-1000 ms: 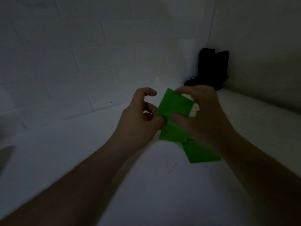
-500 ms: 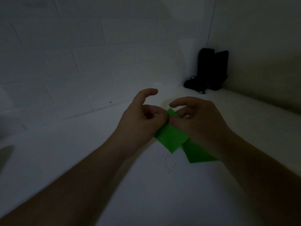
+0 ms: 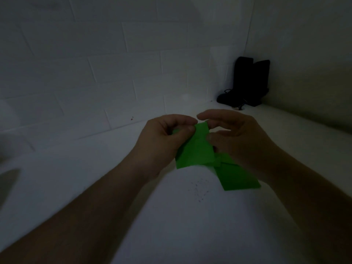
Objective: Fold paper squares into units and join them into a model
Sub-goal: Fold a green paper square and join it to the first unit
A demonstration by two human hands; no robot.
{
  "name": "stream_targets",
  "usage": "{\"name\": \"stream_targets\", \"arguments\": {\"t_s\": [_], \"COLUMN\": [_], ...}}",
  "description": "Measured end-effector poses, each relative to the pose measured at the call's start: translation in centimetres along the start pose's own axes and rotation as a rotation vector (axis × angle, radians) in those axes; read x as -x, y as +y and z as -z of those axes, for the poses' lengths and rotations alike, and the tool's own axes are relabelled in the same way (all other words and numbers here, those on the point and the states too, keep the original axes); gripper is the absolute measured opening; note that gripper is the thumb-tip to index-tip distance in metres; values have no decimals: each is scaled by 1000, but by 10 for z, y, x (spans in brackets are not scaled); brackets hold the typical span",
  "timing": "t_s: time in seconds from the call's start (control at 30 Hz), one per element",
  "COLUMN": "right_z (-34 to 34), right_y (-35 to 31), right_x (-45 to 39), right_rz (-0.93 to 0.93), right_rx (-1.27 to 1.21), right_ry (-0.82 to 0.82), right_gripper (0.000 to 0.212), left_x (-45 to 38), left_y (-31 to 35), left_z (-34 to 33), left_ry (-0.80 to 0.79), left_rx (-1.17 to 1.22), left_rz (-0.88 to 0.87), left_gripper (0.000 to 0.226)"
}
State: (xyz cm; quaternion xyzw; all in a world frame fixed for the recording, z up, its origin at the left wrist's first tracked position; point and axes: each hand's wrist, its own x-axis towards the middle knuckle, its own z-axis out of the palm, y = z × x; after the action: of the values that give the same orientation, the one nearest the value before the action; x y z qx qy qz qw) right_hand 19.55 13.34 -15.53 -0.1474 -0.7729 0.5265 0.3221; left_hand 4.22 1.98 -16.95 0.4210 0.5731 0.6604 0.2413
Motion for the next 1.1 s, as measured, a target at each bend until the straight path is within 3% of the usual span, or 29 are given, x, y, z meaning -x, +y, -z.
{"name": "stream_targets", "arguments": {"t_s": [0.13, 0.57, 0.83, 1.1], "right_z": [3, 6, 4, 2], "right_y": [-2, -5, -7, -6], "right_x": [2, 1, 2, 3], "right_rz": [-7, 42, 68, 12], "right_rx": [-7, 303, 376, 341], "right_ry": [-40, -52, -93, -91], "right_gripper": [31, 3, 23, 10], "left_x": [-1, 3, 8, 8], "left_y": [1, 8, 18, 20], "left_z": [3, 12, 12, 11], "left_ry": [-40, -176, -239, -249], "left_rx": [-54, -367, -264, -304], "left_rz": [-29, -108, -22, 18], "left_gripper": [14, 15, 38, 52]}}
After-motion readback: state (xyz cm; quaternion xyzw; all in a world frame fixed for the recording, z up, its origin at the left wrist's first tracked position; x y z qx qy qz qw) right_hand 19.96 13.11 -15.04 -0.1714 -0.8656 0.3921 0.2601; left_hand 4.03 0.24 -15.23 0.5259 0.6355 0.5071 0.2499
